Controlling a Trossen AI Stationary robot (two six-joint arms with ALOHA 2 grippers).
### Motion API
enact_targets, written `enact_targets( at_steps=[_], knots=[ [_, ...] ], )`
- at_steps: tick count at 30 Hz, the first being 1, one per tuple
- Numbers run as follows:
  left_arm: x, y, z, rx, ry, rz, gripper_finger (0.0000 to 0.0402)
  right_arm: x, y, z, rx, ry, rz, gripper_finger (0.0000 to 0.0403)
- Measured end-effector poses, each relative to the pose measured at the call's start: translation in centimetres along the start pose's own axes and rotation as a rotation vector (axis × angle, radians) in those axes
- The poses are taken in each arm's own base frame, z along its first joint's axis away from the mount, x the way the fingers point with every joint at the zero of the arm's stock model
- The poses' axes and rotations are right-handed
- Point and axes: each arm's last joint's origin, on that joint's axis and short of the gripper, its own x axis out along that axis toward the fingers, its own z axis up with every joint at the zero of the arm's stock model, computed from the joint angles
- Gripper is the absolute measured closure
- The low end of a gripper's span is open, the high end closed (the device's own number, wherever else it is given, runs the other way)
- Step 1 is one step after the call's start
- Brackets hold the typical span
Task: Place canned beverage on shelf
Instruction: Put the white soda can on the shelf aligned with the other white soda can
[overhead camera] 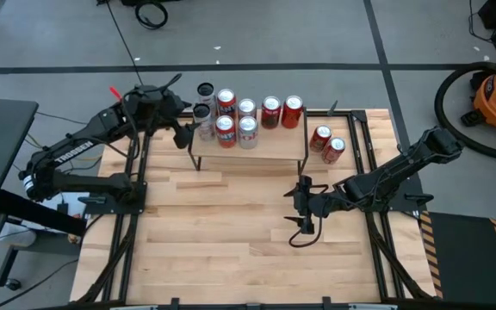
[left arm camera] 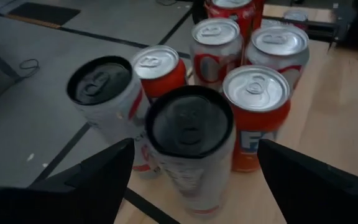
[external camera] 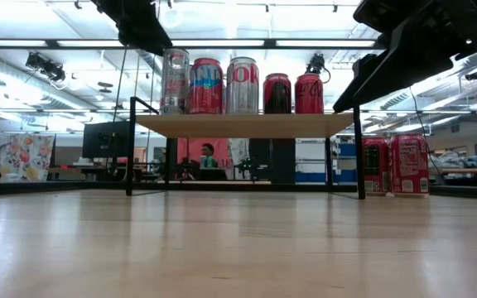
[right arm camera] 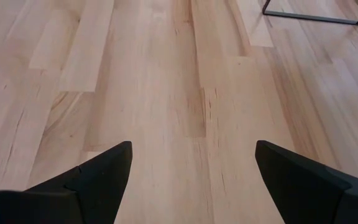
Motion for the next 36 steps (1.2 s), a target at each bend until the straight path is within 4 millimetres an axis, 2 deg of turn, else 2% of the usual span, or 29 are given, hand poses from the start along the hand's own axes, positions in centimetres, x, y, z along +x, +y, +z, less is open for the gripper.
enact_targets(
  at_steps=[7, 18, 27, 36],
  knots=[
    [0.4, -0.1, -0.2, -0.002, 0.032, -0.008, 0.0048, -0.1, 0.3, 0.0, -0.002, -0.009, 0.011, 0.0051],
    [3.3, -0.1, -0.6, -0.005, 0.109, -0.015, 0.0048, -0.1, 0.3, 0.0, -0.009, -0.009, 0.011, 0.0051],
    [3.9, 0.4, -0.5, -0.019, 0.102, 0.004, 0.005, -0.1, 0.3, 0.1, -0.01, -0.015, 0.012, 0.0051],
    [3.9, 0.3, -0.5, -0.003, 0.097, -0.029, 0.0093, -0.1, 0.3, 0.1, -0.015, -0.016, 0.012, 0.0051]
  ],
)
